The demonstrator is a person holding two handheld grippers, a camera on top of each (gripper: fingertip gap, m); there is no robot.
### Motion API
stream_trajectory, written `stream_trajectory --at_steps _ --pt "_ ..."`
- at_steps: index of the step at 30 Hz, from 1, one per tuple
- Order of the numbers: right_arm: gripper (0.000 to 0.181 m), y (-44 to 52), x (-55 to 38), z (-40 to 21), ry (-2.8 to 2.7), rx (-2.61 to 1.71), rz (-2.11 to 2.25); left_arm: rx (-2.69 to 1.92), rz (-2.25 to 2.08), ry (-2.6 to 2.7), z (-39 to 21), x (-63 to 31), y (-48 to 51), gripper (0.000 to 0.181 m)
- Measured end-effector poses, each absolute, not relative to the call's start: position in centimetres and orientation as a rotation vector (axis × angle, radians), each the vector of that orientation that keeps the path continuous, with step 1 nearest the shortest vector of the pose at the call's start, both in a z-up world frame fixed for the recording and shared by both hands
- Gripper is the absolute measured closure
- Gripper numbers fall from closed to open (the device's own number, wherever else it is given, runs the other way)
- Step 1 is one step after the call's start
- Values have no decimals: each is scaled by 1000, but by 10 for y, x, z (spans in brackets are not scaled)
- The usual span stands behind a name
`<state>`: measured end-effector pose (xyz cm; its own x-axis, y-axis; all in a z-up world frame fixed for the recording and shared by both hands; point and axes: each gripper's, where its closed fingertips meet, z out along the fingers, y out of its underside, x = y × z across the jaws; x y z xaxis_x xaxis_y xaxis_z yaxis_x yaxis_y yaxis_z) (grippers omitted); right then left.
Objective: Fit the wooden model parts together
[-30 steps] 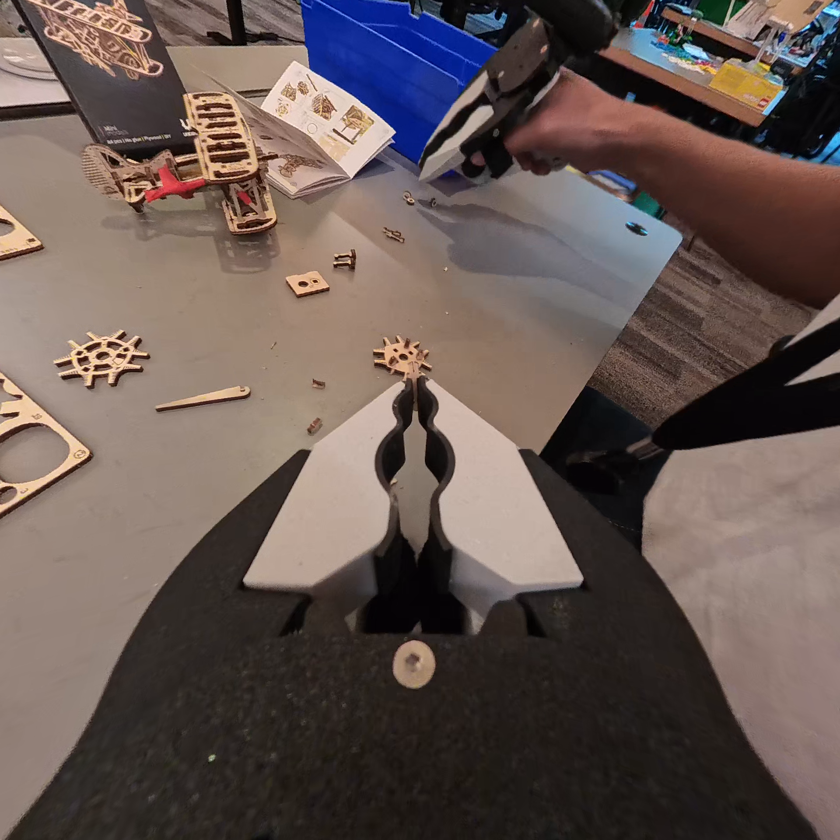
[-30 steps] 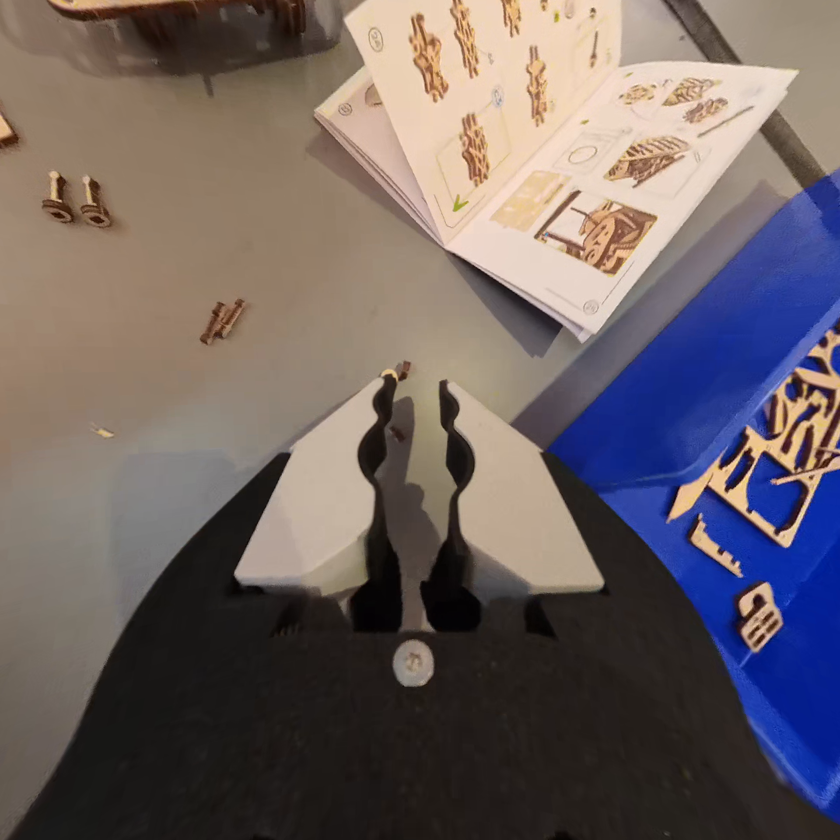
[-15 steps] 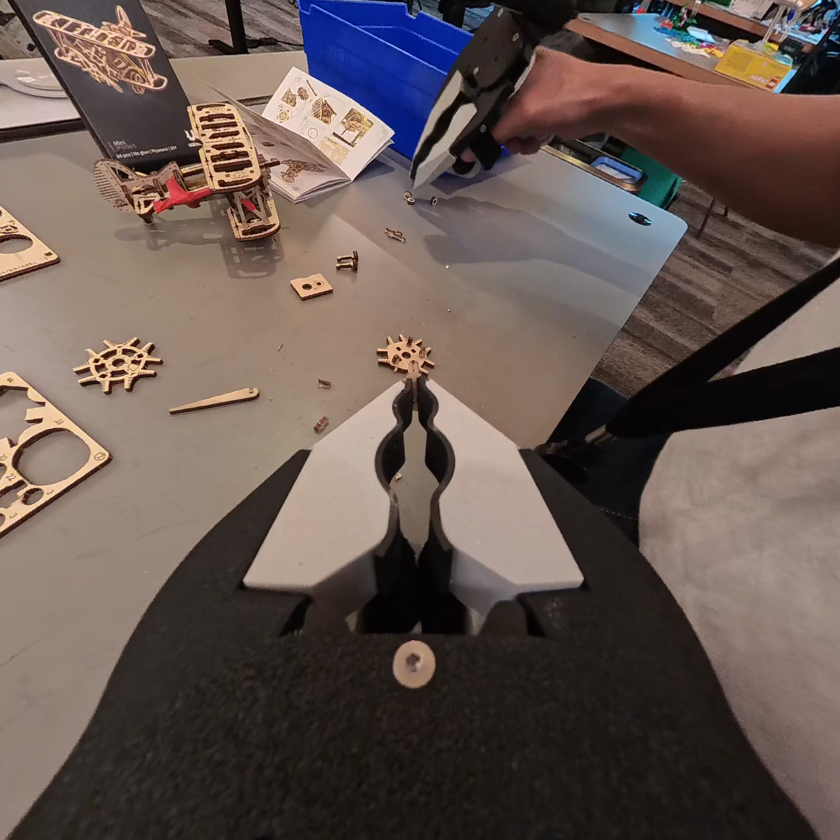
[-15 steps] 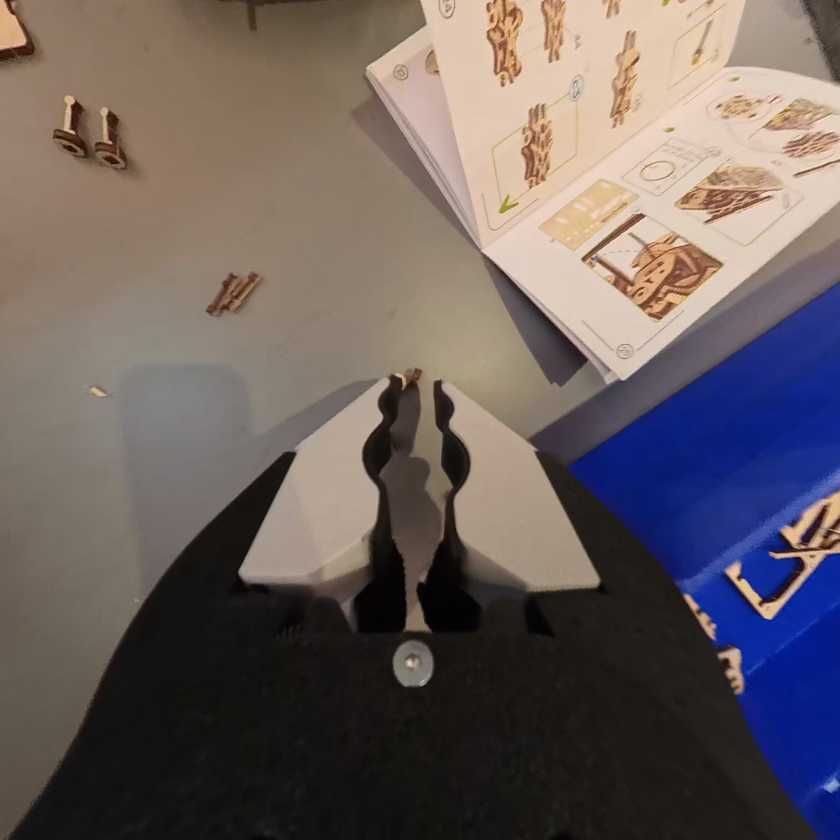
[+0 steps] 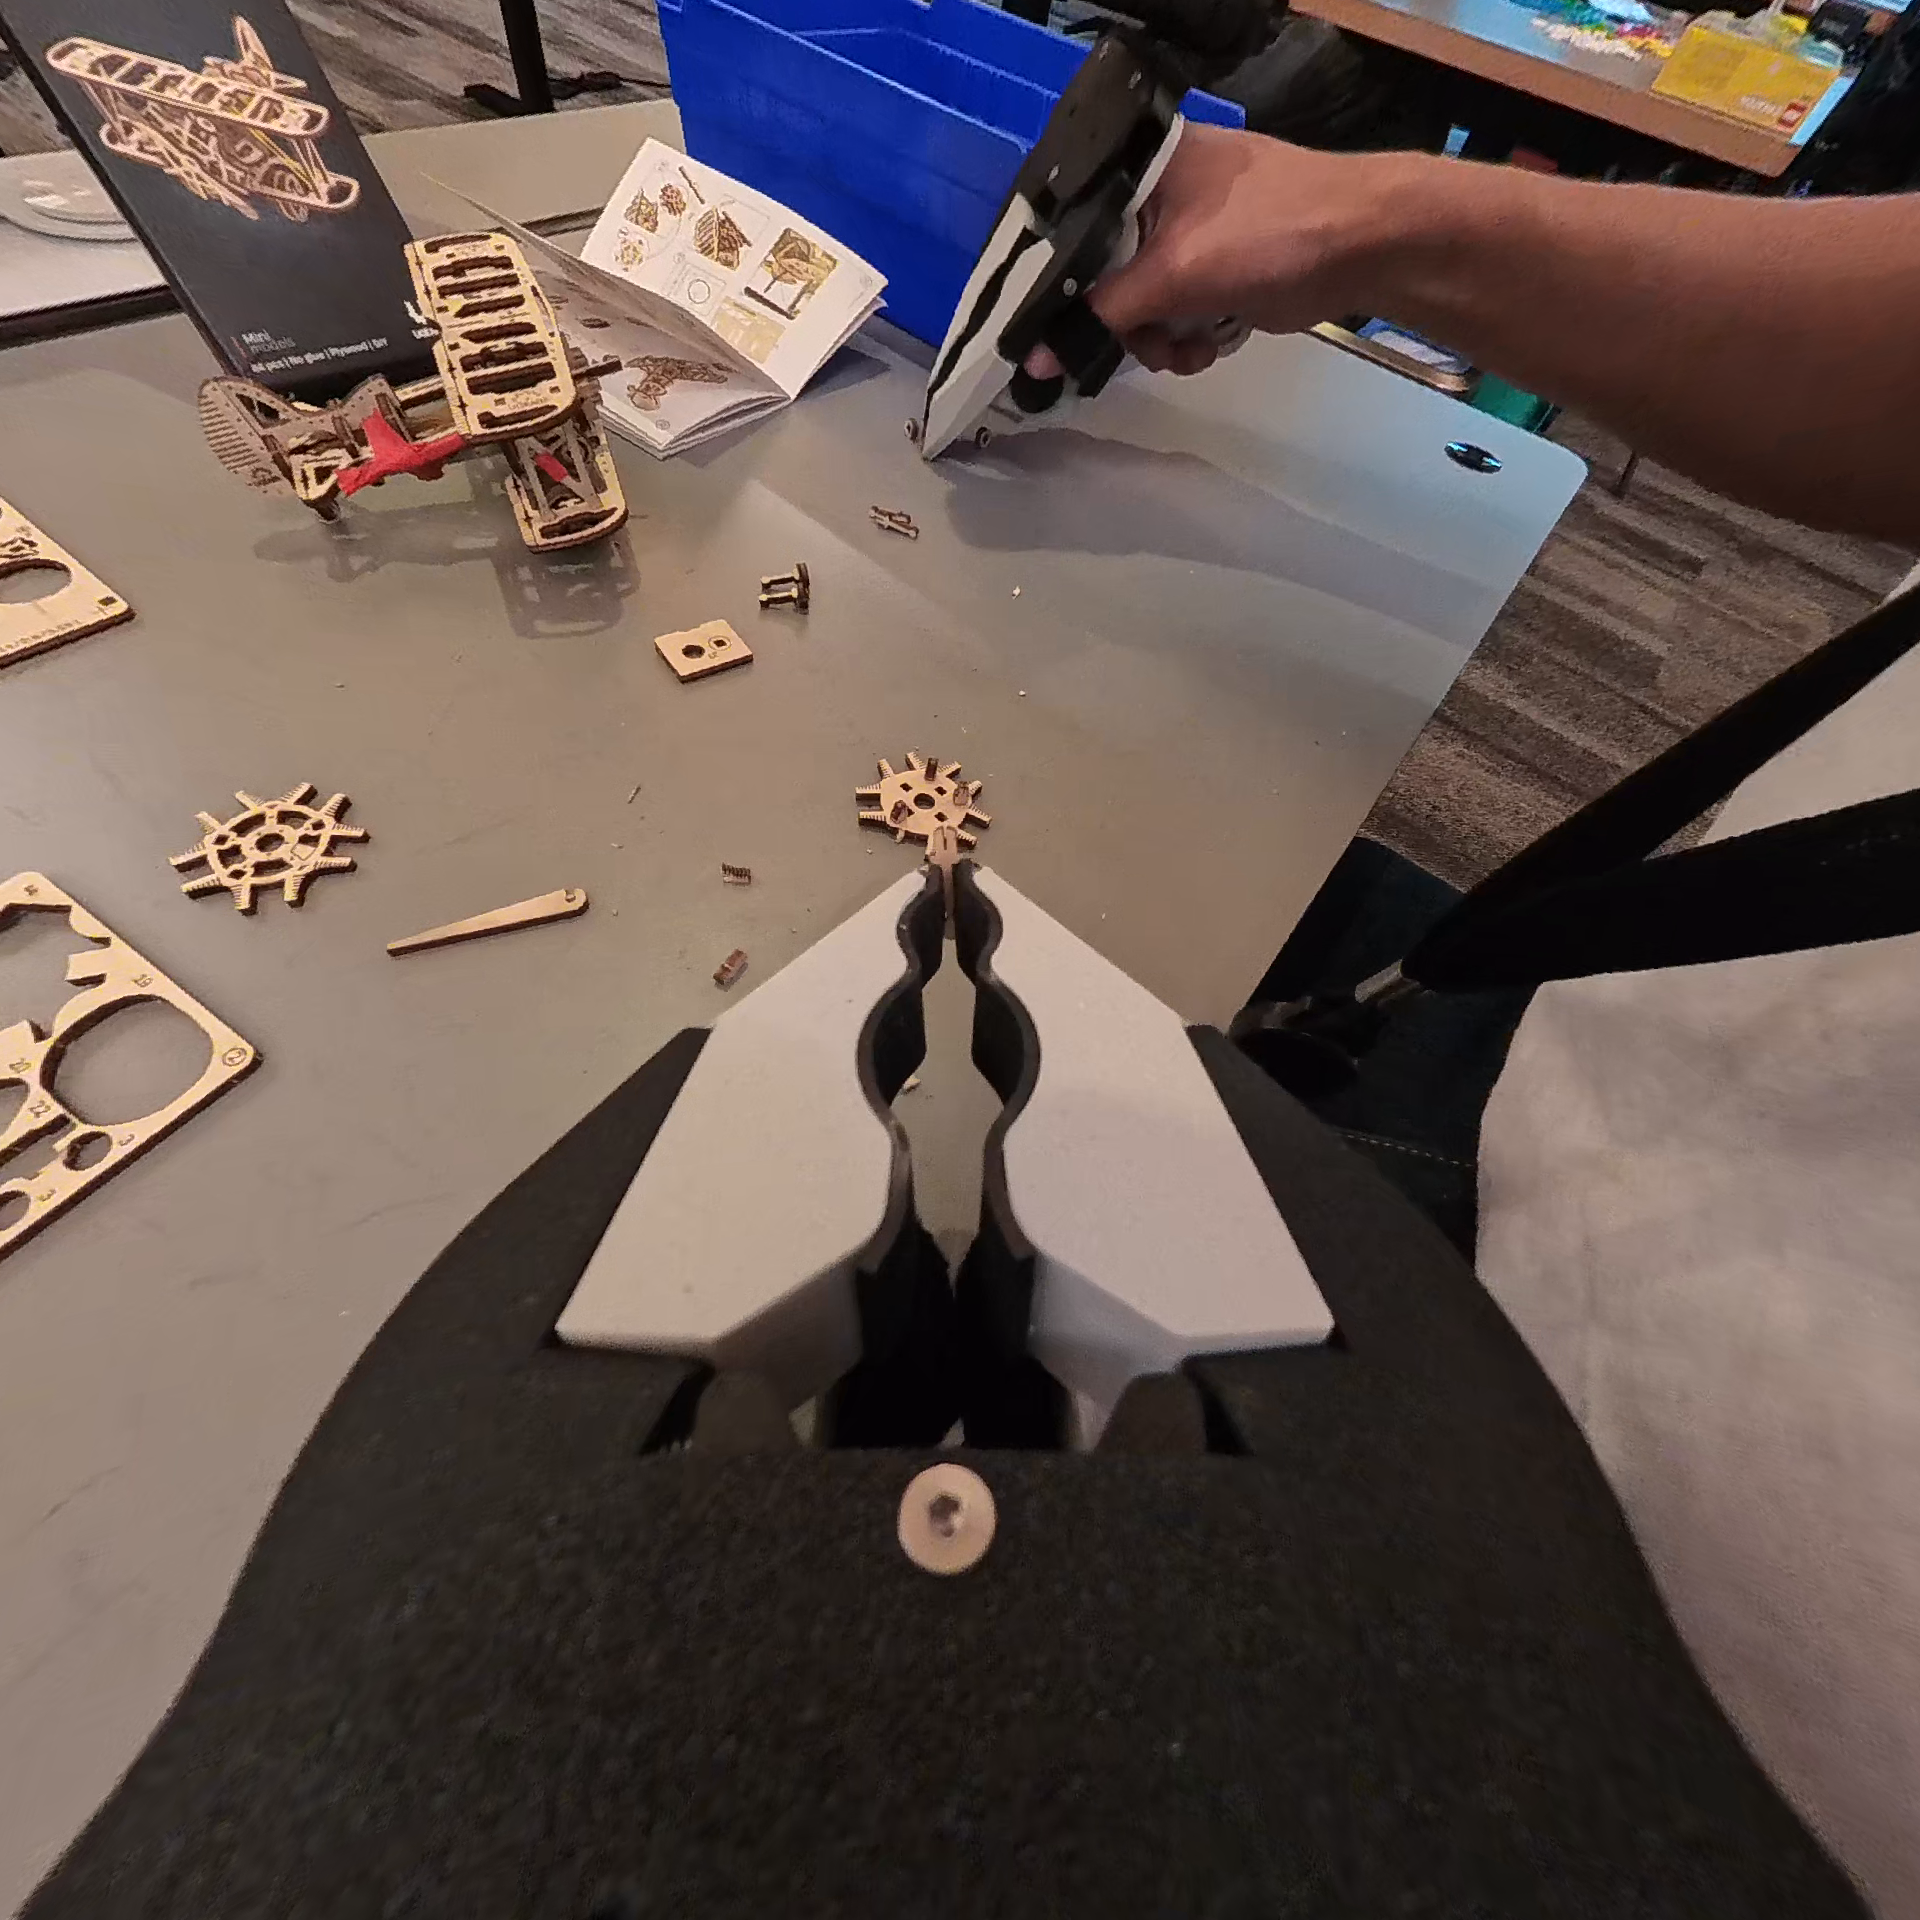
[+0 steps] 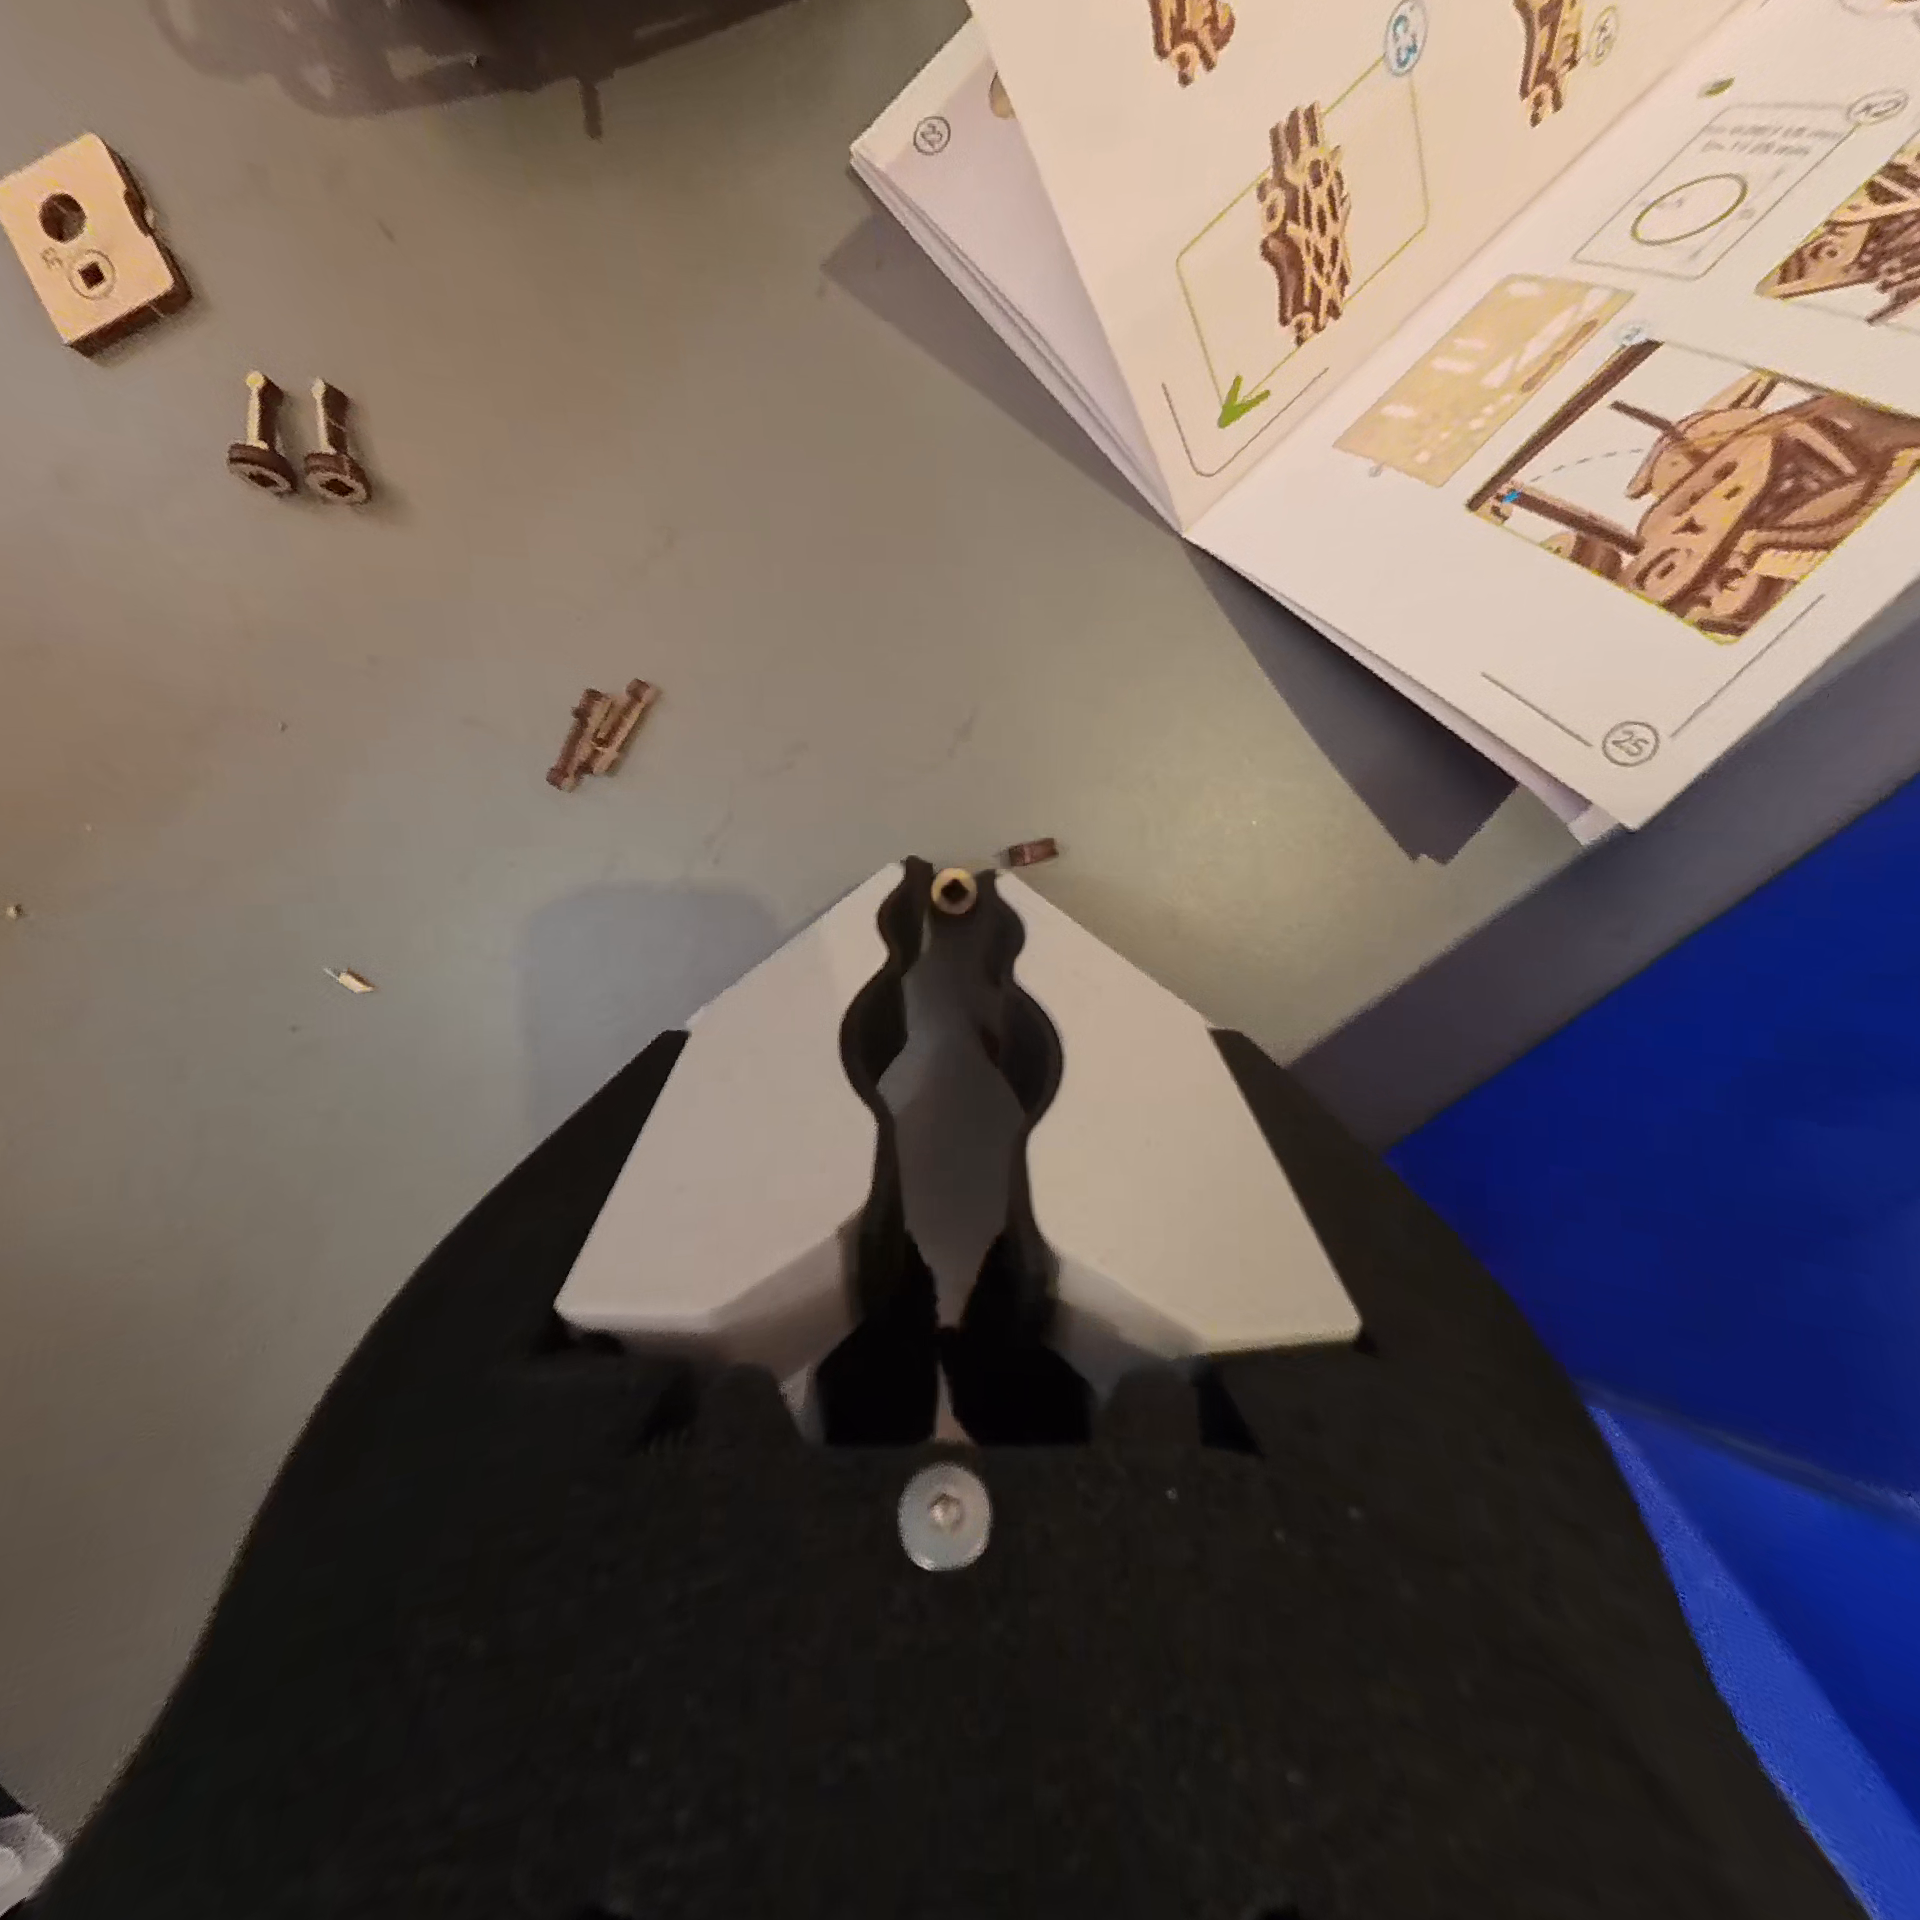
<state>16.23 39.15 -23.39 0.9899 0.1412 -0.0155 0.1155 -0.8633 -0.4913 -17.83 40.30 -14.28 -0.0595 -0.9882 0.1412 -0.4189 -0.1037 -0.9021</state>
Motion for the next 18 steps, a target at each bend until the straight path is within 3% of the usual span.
stream_trajectory --at_steps 8,13,18 --pt "175 390 126 -212 -361 -2524 62 -1556 -1098 1546 -143 -178 401 181" --pt "175 391 -11 -137 -626 -2169 428 -1519 -1120 1537 -138 -170 394 181" --pt "175 379 -136 -109 -661 -2001 854 -1422 -1109 1555 -134 -167 384 181"
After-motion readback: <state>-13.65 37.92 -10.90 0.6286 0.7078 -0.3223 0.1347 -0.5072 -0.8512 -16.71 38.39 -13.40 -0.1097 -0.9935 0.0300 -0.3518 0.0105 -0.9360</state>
